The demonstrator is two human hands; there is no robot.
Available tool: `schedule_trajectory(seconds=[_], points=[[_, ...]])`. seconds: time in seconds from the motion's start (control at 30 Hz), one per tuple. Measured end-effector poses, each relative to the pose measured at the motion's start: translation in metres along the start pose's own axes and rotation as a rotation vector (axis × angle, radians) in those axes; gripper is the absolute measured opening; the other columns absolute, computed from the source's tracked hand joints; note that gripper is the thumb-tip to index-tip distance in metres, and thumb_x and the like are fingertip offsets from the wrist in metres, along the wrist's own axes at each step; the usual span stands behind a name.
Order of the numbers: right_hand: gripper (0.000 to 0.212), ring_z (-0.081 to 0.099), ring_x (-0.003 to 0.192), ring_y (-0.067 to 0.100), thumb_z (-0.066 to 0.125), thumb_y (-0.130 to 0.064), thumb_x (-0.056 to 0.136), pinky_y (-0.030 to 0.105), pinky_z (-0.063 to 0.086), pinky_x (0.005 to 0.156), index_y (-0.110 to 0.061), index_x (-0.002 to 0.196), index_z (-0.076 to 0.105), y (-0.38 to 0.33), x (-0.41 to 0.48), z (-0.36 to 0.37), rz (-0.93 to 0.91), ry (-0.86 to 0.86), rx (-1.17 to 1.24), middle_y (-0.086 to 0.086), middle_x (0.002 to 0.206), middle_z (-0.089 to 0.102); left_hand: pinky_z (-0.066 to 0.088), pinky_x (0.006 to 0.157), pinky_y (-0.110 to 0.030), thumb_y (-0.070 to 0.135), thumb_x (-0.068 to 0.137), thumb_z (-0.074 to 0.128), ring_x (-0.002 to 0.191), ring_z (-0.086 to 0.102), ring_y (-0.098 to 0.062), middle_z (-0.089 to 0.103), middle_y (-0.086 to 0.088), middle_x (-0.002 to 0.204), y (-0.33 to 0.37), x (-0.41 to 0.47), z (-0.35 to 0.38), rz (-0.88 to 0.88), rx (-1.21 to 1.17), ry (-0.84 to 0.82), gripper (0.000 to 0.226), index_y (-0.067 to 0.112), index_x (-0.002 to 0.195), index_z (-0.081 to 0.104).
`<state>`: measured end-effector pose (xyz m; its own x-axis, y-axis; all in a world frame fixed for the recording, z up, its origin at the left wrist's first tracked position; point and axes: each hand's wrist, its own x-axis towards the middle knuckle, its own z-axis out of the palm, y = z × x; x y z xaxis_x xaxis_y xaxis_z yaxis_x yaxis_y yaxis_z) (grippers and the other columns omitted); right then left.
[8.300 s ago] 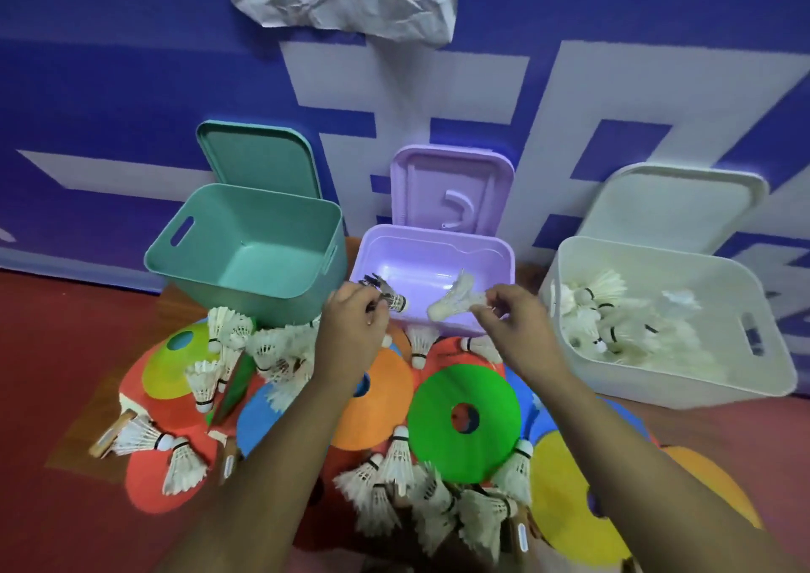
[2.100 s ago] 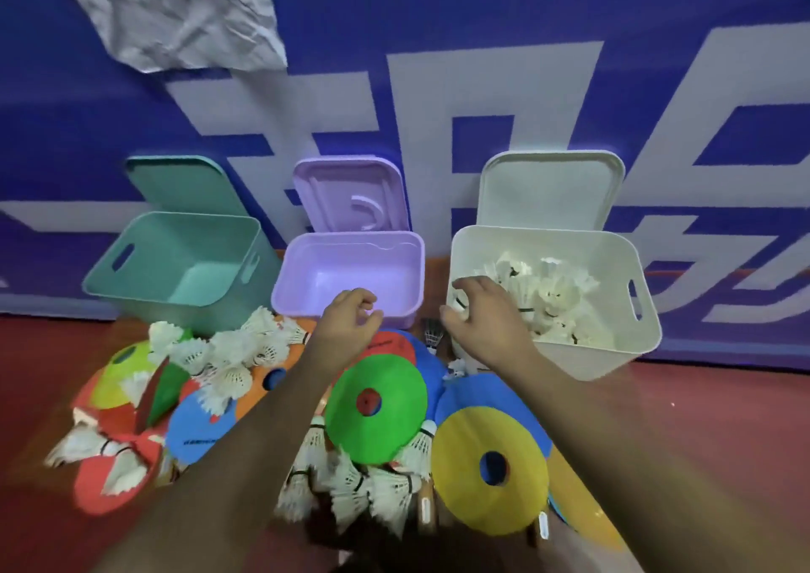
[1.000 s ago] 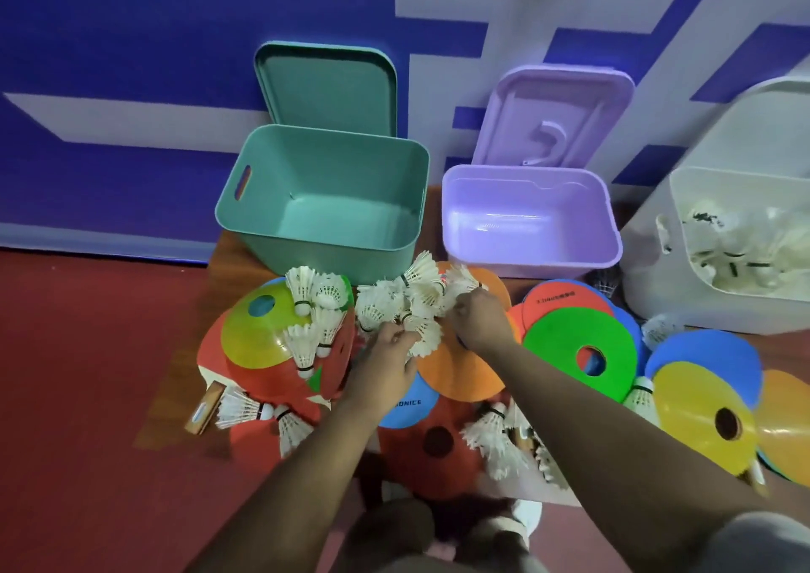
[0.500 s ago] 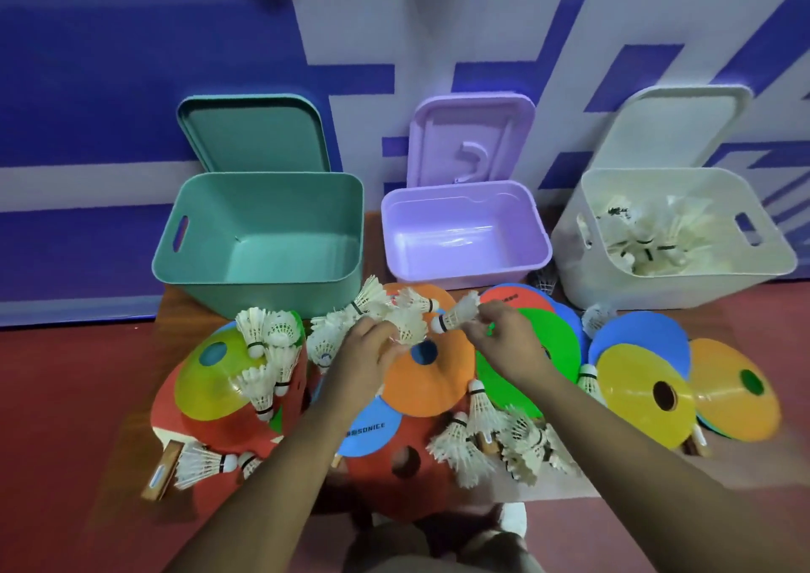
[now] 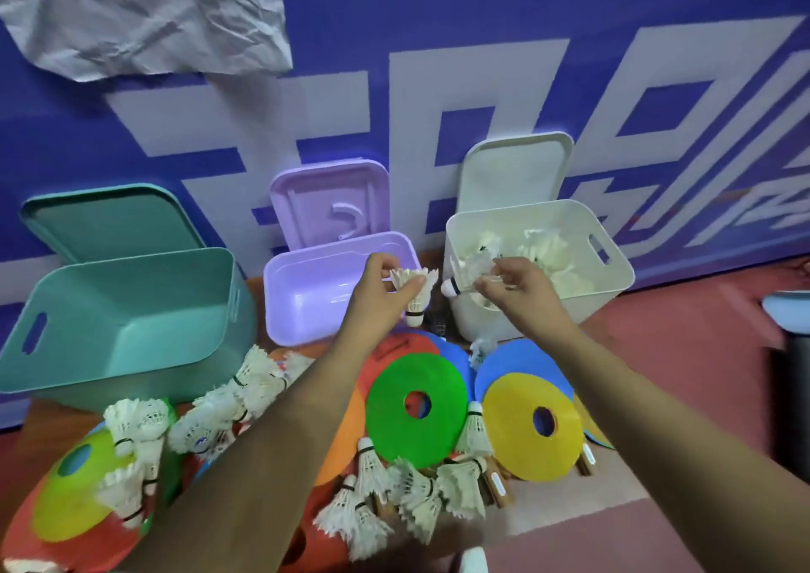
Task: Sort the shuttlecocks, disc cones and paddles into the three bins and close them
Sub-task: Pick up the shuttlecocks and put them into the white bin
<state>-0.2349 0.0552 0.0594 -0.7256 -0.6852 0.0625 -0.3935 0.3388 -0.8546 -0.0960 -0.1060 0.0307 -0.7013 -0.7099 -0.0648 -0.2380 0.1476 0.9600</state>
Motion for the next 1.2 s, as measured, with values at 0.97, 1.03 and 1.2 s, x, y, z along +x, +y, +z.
schedule_trajectory(seconds=[0.97, 1.03, 1.2], points=[[0.046, 0.048, 0.121, 0.024, 0.066, -0.019, 0.082, 0.030, 0.036, 0.103, -0.008, 0.126, 0.056, 0.069, 0.013, -0.011, -0.032, -0.152, -0.312, 0.010, 0.126, 0.050, 0.049, 0.088, -0.031, 0.017, 0.087, 0.065, 0.092, 0.060, -0.016, 0.062, -0.005, 0.106, -0.023, 0.031, 0.047, -0.084, 0.310, -0.027, 0.019, 0.013, 0.104, 0.059], [0.045, 0.051, 0.114, 0.024, 0.068, -0.020, 0.082, 0.031, 0.040, 0.101, -0.009, 0.124, 0.057, 0.061, 0.002, 0.010, -0.058, -0.197, -0.297, 0.009, 0.120, 0.051, 0.046, 0.080, -0.024, 0.016, 0.088, 0.063, 0.087, 0.061, -0.013, 0.063, -0.002, 0.102, -0.038, 0.007, 0.020, -0.110, 0.366, -0.025, 0.012, 0.014, 0.099, 0.062], [0.037, 0.054, 0.105, 0.020, 0.068, -0.023, 0.081, 0.025, 0.040, 0.092, -0.011, 0.115, 0.061, 0.046, -0.022, 0.073, -0.117, -0.319, -0.279, 0.004, 0.107, 0.053, 0.043, 0.068, -0.008, 0.005, 0.085, 0.061, 0.074, 0.056, -0.003, 0.060, -0.004, 0.093, -0.084, -0.051, -0.044, -0.162, 0.475, 0.055, 0.010, 0.013, 0.091, 0.063]])
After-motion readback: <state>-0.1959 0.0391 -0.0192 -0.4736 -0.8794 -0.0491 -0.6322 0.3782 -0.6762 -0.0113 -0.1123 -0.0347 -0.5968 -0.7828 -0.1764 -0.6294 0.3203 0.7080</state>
